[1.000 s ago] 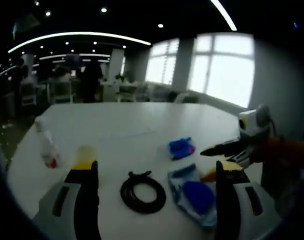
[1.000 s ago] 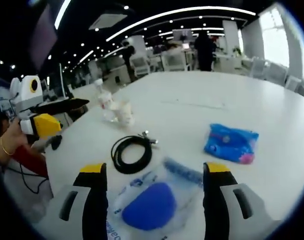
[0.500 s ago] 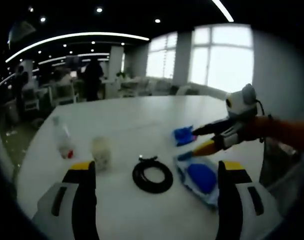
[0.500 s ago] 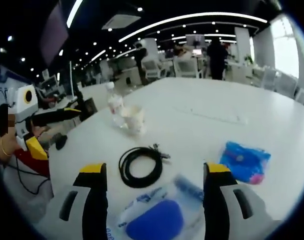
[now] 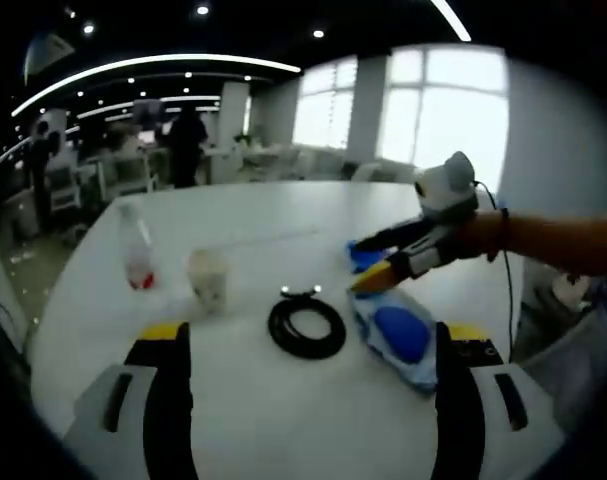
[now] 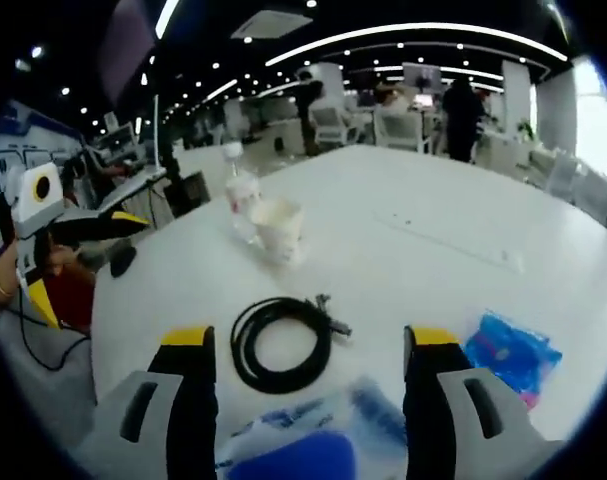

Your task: Arrange the tabletop items into an orderly group along one side of the table until the central work area is clear of visible clutter.

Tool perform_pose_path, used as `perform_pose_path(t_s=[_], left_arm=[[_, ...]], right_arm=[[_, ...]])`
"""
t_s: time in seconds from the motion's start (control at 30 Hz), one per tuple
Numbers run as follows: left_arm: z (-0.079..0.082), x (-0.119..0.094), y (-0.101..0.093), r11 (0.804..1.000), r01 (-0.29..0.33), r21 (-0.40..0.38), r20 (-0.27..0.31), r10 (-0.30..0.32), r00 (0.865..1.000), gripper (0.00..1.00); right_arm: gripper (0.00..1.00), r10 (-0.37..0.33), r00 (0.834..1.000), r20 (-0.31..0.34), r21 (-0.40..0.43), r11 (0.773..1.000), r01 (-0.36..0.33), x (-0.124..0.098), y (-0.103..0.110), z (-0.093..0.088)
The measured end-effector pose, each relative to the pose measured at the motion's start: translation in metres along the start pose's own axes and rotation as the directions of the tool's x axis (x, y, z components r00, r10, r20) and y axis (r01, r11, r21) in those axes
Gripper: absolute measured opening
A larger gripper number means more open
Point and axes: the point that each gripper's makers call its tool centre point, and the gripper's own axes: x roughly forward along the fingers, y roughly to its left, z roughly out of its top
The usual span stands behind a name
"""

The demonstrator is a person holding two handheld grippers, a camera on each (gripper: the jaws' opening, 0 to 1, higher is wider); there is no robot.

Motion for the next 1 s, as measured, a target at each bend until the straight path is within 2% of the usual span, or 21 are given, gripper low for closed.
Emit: perform_pose_path(t_s=[0.27,0.43,0.57,0.7,0.83,1.0], left_arm=[[-0.005,-0.004,0.007,1.0,-0.021,-0.015,-0.001,0.021,1.0,0.99],[-0.011,-0.004,0.013,0.999,-0.039,-0.001,-0.019,0.039,0.999,0.98],[-0.014,-0.004,0.014,0.999,-0.037,-0.01,-0.024,0.037,0.999,0.97],[-0.018,-0.003,0.015,0.999,-0.035,-0.008,-0.035,0.035,0.999,0.97],[-0.022,-0.001,0.015,1.0,-0.026,0.004,-0.055,0.026,0.998,0.96],[-0.023,0.0,0.013,1.0,-0.013,-0.011,-0.055,0.012,0.998,0.95]], right_arm=[[0.71,0.021,0.999,-0.043,-0.133,0.991,-0.026,0.029,-0.003,-0.005],[0.67,0.041,0.998,-0.04,-0.142,0.989,-0.047,0.047,-0.004,-0.005],[0.64,0.063,0.996,-0.07,-0.163,0.984,-0.073,0.059,-0.001,-0.011],[0.61,0.077,0.993,-0.088,-0.168,0.982,-0.091,0.068,0.0,-0.017],[0.52,0.092,0.991,-0.094,-0.163,0.981,-0.107,0.074,0.003,-0.02],[0.48,0.095,0.99,-0.103,-0.185,0.976,-0.113,0.08,0.002,-0.021]])
